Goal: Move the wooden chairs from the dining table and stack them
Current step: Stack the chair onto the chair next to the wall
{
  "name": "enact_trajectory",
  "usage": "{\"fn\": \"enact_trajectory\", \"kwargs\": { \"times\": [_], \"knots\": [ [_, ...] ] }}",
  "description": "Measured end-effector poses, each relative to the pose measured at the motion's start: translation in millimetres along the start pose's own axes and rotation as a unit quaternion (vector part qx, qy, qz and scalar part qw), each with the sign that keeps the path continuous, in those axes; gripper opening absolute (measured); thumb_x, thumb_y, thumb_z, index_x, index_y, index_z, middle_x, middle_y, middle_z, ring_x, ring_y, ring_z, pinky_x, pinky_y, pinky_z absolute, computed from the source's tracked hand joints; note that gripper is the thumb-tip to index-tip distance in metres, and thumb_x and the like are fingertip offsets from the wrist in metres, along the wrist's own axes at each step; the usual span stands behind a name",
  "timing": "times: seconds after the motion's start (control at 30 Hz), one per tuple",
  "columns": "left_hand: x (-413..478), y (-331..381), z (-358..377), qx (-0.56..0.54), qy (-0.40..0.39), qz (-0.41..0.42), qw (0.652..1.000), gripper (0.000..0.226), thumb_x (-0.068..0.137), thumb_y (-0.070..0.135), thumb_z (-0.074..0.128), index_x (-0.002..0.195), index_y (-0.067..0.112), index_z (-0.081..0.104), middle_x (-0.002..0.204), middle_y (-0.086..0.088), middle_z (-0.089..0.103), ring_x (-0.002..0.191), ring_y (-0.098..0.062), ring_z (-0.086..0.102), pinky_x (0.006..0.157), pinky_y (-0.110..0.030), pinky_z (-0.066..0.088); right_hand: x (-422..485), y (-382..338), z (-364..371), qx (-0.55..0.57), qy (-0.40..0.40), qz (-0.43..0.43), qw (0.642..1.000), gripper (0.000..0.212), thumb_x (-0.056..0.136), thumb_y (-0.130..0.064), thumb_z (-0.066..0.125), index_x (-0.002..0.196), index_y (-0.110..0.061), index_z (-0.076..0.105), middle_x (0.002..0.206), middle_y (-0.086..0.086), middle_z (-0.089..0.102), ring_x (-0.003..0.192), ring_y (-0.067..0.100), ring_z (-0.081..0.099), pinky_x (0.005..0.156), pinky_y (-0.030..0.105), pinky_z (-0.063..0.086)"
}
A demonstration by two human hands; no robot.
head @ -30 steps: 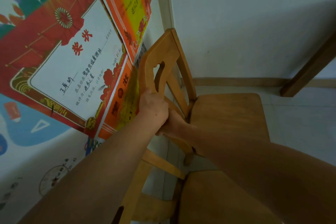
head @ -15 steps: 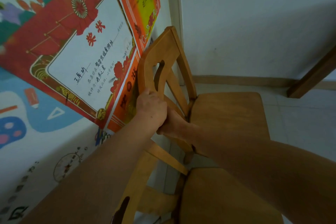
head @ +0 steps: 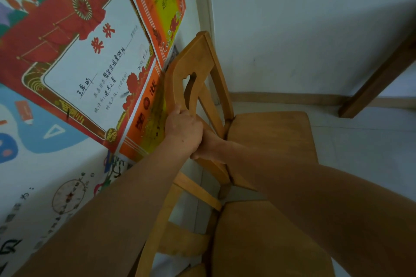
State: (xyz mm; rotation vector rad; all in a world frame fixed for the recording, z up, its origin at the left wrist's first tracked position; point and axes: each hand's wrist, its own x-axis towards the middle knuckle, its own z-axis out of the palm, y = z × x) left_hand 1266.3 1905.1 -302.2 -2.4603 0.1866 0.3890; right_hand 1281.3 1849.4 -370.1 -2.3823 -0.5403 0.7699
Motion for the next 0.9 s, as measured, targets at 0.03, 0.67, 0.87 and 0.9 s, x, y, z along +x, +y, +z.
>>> {"fn": "enact_trajectory", "kwargs": {
  "times": [0.03, 0.67, 0.87, 0.9],
  "knots": [
    [0.6, -0.1, -0.2, -0.001, 0.002, 0.002, 1.0, 0.045, 0.07, 0.055, 0.077, 0.102, 0.024, 0.068, 0.115, 0.001, 0.065, 0.12, -0.022, 0.051, 0.112, -0.044, 0.021, 2.8, -3.2, 2.4, 0.004, 0.013, -0.001, 1.0, 0.051, 0.08, -0.014, 0.074, 0.127, -0.015, 0.054, 0.119, 0.003, 0.061, 0.114, 0.019, 0.053, 0.09, 0.025, 0.044],
    [-24.5, 5.7, -14.4, -0.168, 0.022, 0.014, 0.985, 0.029, 0.094, 0.041, 0.049, 0.111, 0.025, 0.066, 0.109, -0.001, 0.067, 0.115, -0.021, 0.056, 0.117, -0.049, 0.016, -70.1, 22.0, -45.2, 0.165, 0.078, 0.079, 0.98, 0.039, 0.082, -0.002, 0.066, 0.12, 0.002, 0.06, 0.112, 0.015, 0.067, 0.105, 0.027, 0.063, 0.082, 0.033, 0.052],
    [-56.0, 28.3, -37.8, -0.336, -0.035, 0.039, 0.94, 0.027, 0.098, 0.038, 0.041, 0.091, 0.026, 0.064, 0.1, -0.001, 0.065, 0.106, -0.027, 0.06, 0.1, -0.045, 0.04, -115.5, 40.8, -60.7, 0.208, 0.113, 0.09, 0.967, 0.037, 0.083, -0.017, 0.07, 0.117, -0.005, 0.059, 0.098, 0.002, 0.061, 0.087, 0.016, 0.06, 0.065, 0.024, 0.048],
    [-58.4, 31.6, -39.2, -0.411, -0.055, 0.039, 0.909, 0.027, 0.099, 0.035, 0.042, 0.082, 0.026, 0.061, 0.094, 0.0, 0.063, 0.103, -0.027, 0.061, 0.091, -0.042, 0.045, -124.8, 42.8, -61.9, 0.21, 0.13, 0.092, 0.964, 0.031, 0.083, -0.019, 0.069, 0.111, -0.008, 0.062, 0.092, 0.0, 0.062, 0.081, 0.014, 0.061, 0.06, 0.023, 0.048]
  ]
}}
